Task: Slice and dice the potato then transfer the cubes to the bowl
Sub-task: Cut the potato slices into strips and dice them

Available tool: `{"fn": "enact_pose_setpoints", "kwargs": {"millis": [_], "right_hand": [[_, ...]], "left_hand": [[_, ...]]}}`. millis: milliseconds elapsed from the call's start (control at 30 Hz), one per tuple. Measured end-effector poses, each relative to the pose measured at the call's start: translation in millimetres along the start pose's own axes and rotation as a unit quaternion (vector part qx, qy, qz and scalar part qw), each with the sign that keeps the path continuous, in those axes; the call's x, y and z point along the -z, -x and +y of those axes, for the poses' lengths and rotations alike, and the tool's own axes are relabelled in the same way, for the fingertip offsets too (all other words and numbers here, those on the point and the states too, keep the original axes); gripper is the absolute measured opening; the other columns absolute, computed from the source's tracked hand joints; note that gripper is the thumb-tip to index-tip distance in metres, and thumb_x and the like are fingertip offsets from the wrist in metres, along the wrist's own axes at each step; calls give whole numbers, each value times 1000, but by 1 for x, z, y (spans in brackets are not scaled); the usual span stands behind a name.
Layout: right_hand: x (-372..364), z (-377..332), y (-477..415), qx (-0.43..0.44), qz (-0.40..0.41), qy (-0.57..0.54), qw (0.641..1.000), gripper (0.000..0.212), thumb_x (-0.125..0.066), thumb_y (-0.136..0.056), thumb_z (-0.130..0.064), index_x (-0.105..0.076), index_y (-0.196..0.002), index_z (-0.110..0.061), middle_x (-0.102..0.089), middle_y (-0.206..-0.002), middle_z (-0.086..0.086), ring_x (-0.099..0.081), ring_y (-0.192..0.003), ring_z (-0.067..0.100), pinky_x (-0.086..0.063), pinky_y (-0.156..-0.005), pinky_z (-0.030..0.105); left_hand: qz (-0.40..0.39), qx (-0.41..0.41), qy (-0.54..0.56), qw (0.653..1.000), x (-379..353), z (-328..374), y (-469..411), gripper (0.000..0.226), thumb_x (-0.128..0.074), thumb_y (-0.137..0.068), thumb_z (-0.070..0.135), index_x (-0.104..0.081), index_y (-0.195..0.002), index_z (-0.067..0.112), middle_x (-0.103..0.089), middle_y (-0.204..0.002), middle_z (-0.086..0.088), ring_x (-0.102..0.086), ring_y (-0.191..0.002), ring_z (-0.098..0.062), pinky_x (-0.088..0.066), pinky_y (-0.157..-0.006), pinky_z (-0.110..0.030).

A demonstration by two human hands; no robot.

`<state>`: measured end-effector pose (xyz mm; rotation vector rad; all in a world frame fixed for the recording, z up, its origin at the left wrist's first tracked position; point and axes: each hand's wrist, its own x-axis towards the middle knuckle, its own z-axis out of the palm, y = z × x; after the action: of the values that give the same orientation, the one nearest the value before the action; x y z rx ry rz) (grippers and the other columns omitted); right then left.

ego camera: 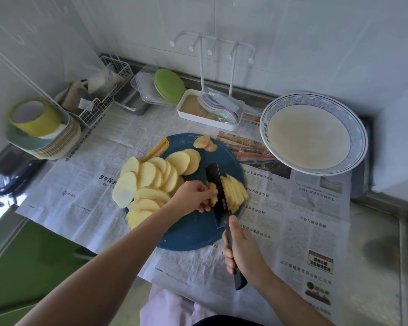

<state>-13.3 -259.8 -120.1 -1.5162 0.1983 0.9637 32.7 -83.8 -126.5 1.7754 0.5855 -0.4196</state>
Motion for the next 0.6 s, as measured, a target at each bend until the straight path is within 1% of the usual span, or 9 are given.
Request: {"fn": "enact_pose_setpoints", "kwargs": {"millis": [100, 267, 333, 367, 433, 500, 533, 600], "right_hand": [[6, -5, -4, 0, -10, 5, 1000, 54, -32, -98, -53, -37, -63, -13, -32, -45, 3, -29, -37, 17, -31, -37, 22], [9, -20, -14, -54, -36, -35, 997, 54, -35, -98, -57, -43, -68, -13, -36, -47, 4, -33, -37, 17, -31, -40, 22], [7, -22, -14, -49, -36, -19, 998, 53, -34, -99, -55, -44, -71, -11, -38, -46, 4, -34, -38, 16, -33, -39, 23], [6, -22, -13, -30, -33, 4, 999, 52, -33, -100, -54, -44, -73, -10, -39, -46, 4, -36, -37, 17, -34, -39, 24], [5, -19, -12, 37, -20, 87, 995, 47, -33, -101, -50, -46, -82, -8, -42, -44, 4, -38, -34, 17, -36, -39, 26], [4, -16, -13, 96, -6, 153, 984, 34, -39, -100, -46, -48, -98, -13, -46, -44, 1, -40, -31, 13, -39, -38, 27], [4, -15, -13, 117, 2, 169, 979, 30, -43, -99, -45, -46, -106, -16, -49, -47, 0, -42, -32, 10, -40, -40, 27], [3, -13, -13, 154, 30, 201, 967, 30, -48, -97, -45, -42, -113, -21, -56, -61, 0, -48, -39, 7, -44, -44, 27]], "left_hand": [[5, -4, 0, 1000, -2, 0, 2, 26, -68, -89, 23, -51, -75, 9, -59, -61, -2, -62, -54, -12, -47, -49, -19], [15, -16, -8, 1000, -5, -2, 4, 24, -69, -88, 23, -52, -80, 7, -61, -63, -2, -62, -56, -11, -49, -52, -17], [18, -20, -18, 999, -6, -3, 4, 24, -69, -87, 24, -54, -80, 7, -62, -63, -2, -62, -58, -12, -50, -53, -18], [19, -20, -18, 999, -6, -4, 4, 23, -69, -88, 24, -54, -80, 7, -62, -63, -2, -62, -58, -12, -50, -53, -18], [21, -19, -6, 1000, -5, -4, 5, 23, -68, -89, 23, -54, -80, 7, -62, -61, -1, -61, -57, -12, -50, -53, -17], [21, -15, 11, 1000, -5, -5, 6, 23, -67, -89, 23, -55, -78, 7, -62, -58, 1, -60, -58, -13, -51, -55, -19], [21, -13, 14, 1000, -4, -5, 6, 22, -67, -89, 23, -55, -78, 8, -62, -58, 1, -60, -58, -13, -51, -55, -19], [22, -11, 13, 1000, -4, -6, 6, 22, -66, -90, 24, -56, -79, 8, -62, -58, 1, -60, -58, -14, -50, -55, -19]]}}
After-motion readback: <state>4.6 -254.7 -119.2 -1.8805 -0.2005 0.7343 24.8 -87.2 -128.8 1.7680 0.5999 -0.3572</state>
